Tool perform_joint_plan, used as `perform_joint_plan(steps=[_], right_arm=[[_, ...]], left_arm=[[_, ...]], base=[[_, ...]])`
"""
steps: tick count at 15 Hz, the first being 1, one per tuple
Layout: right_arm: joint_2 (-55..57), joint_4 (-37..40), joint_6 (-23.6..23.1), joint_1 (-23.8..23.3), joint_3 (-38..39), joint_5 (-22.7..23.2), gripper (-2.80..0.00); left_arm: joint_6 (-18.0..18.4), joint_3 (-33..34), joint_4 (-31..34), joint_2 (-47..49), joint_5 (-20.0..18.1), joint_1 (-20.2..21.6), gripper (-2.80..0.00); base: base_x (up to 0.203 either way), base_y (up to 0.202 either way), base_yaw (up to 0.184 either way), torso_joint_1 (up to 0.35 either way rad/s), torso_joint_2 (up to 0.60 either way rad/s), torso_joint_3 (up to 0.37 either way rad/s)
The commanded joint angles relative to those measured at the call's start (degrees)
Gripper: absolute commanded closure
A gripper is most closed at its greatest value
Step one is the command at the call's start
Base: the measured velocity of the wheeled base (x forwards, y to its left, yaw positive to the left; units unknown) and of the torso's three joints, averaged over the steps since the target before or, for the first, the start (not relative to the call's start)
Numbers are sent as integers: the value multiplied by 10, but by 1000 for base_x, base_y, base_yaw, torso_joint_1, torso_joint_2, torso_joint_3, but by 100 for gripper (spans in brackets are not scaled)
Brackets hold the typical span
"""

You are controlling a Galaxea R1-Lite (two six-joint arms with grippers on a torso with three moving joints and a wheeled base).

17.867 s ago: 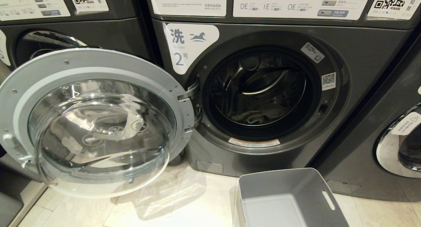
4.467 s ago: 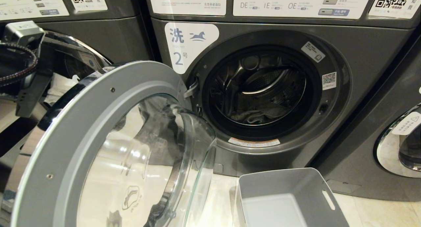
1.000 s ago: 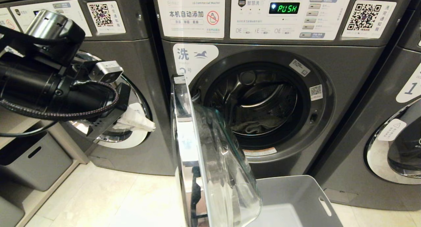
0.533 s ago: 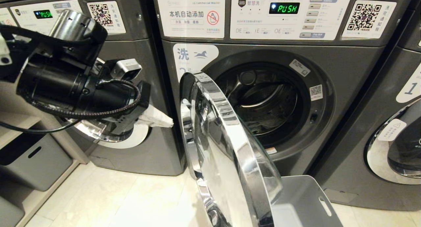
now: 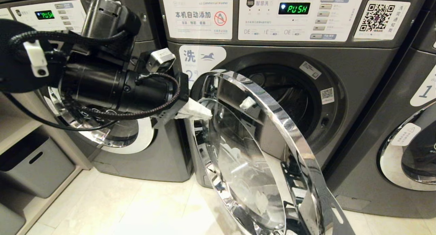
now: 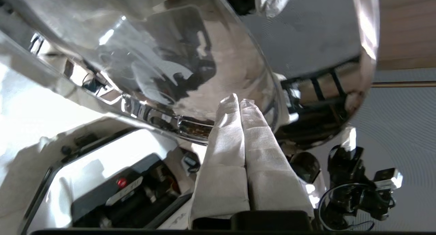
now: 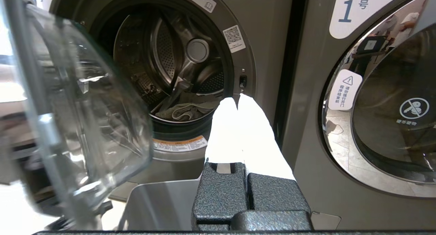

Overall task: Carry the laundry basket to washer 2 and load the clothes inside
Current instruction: Close the washing machine door with the left hand

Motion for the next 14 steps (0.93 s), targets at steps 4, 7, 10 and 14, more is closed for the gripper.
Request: perform_joint_plan(steps=[4, 7, 10, 14], right_arm=[[1, -1, -1, 0, 23, 0, 0], [1, 0, -1, 0, 23, 0, 0], [11, 30, 18, 0, 15, 17, 0], [29, 270, 94, -1, -152, 181, 0]], left_arm=[[-9, -7, -51, 22, 34, -53, 0], [-30, -35, -56, 29, 40, -71, 0], [-39, -47, -57, 45, 95, -100, 0], [-42, -62, -54, 52, 107, -107, 0]], base=[[0, 0, 0, 0, 0, 0], [0, 0, 0, 0, 0, 0], [0, 0, 0, 0, 0, 0], [0, 0, 0, 0, 0, 0]])
